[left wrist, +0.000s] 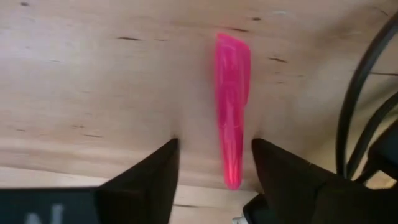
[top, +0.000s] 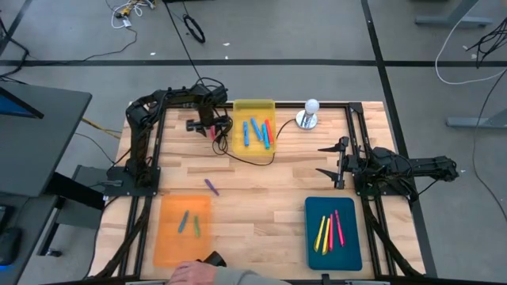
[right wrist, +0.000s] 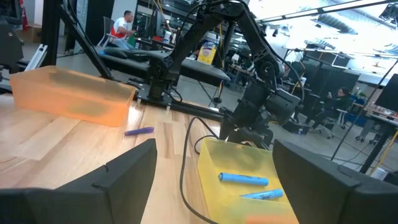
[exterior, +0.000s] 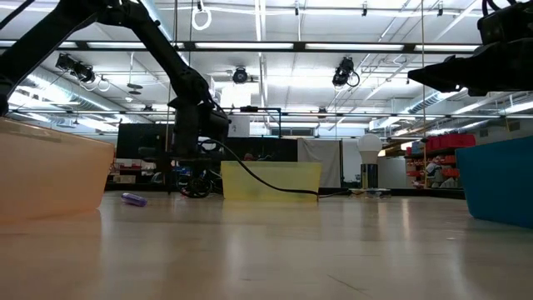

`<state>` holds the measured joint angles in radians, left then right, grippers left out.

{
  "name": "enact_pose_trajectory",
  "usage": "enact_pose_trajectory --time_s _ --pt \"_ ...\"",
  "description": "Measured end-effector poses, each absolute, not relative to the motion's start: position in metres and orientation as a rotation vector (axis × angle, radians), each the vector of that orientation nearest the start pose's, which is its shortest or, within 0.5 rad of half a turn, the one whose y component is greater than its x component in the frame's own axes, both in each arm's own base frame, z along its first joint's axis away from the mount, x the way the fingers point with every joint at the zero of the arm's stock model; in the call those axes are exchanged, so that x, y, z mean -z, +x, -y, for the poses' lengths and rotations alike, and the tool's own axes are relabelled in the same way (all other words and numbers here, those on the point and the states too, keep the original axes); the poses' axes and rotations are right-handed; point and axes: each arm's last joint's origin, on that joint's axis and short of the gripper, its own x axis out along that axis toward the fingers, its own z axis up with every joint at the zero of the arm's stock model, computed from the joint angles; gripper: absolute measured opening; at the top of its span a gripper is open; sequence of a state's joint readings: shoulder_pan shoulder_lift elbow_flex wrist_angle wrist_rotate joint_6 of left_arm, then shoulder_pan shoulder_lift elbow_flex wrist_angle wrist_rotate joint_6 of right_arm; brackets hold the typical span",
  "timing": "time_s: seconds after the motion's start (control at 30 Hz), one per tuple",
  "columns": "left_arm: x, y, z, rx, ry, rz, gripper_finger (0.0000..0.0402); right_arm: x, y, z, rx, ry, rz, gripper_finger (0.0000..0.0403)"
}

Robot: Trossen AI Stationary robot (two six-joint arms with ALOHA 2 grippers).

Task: Pick & Place Markers
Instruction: Put the pink highlighter pen into the orange bin

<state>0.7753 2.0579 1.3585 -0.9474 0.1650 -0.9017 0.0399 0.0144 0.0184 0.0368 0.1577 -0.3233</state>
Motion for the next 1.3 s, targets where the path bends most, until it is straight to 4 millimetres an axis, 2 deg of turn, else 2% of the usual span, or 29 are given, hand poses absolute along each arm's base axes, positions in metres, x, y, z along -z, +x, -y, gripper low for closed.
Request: enact_pose_trajectory --time_s 0.37,0.63,0.77,0.93,1.3 --pt "-0.129 0.264 -0.251 -1.17 -1.429 -1.222 0.0033 -0.172 0.097 0.001 0.123 -0.319 0.021 0.0323" --pt "-0.129 0.264 -0.251 -1.168 -1.425 -1.226 0.003 -0.172 0.097 0.001 0.123 -0.319 0.021 0.0323" --pt "-0.136 0.263 -0.249 -1.156 -1.401 -1.216 0.003 -0.172 0.097 0.001 0.123 -0.319 0.021 0.0323" --pt "-0.158 0.262 -0.243 -1.144 -1.376 -1.175 0.003 -0.172 0.097 0.001 0.123 -0.319 0.021 0.0323" --pt "-0.205 0.257 -0.22 -1.052 -1.391 -1.197 0.003 -0.172 0.097 0.001 0.123 -0.319 0.021 0.0323"
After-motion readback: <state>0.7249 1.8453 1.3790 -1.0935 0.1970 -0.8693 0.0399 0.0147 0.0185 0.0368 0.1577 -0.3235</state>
